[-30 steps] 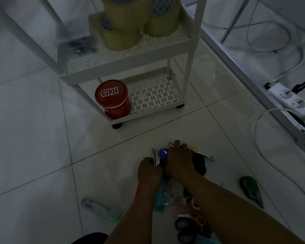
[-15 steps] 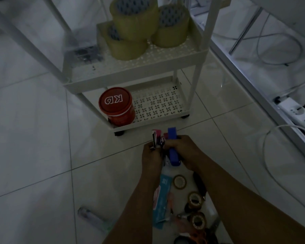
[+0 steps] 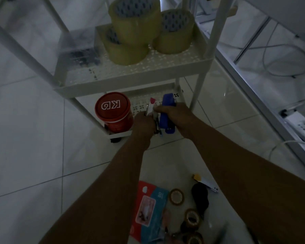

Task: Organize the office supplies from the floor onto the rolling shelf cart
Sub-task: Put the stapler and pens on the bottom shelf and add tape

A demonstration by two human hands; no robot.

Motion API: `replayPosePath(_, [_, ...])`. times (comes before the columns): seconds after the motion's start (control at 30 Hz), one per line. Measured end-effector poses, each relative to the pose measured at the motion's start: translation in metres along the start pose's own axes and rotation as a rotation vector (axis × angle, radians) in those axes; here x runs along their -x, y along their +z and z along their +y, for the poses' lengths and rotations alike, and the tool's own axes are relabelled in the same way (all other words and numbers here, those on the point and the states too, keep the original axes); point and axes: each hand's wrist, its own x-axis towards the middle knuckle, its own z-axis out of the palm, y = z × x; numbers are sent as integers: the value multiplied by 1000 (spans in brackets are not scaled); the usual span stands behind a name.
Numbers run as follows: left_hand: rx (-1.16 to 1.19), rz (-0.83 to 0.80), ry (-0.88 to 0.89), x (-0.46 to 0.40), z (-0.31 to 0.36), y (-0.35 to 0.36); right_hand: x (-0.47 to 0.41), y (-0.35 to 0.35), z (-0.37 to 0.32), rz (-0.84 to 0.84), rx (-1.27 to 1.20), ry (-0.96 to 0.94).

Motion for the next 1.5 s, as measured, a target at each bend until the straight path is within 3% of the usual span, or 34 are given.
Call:
replayPosePath(0.37, [-46,-92,5,-17,-3,-1,-35,4,6,105,536,9])
replayPosePath(0.5, [-69,-78,161,-7,1,1,-28,-1,4,150,364,-137])
replayPosePath(0.63, [-105,29,293,0,-6,4,-18,0,2,187,507,-232])
replayPosePath(0.8, [-462,244,560,22,-49,4,18,-12,39,169,802,-455])
replayPosePath(0.93, [-597,73,659,68,-100,8,61,-21,83,110,866,-527])
replayPosePath(1.07, [-730,-394,372,102,-146,10,104,-27,125,27,1003,-359])
replayPosePath(1.13, [-875,-484,396,109,-161,9,125,-28,140,-29,1079,-226])
replayPosePath(1.27, [-1035,-376,499,126,-170,11,160,-30,166,-22,1233,-13])
replayPosePath(1.37, [-1039,-294,467,139,-173,13,173,-28,183,-62,1280,14])
replayPosePath(1.5, [-1101,-306,468,153,-174,10,178,-26,192,-50,1226,83])
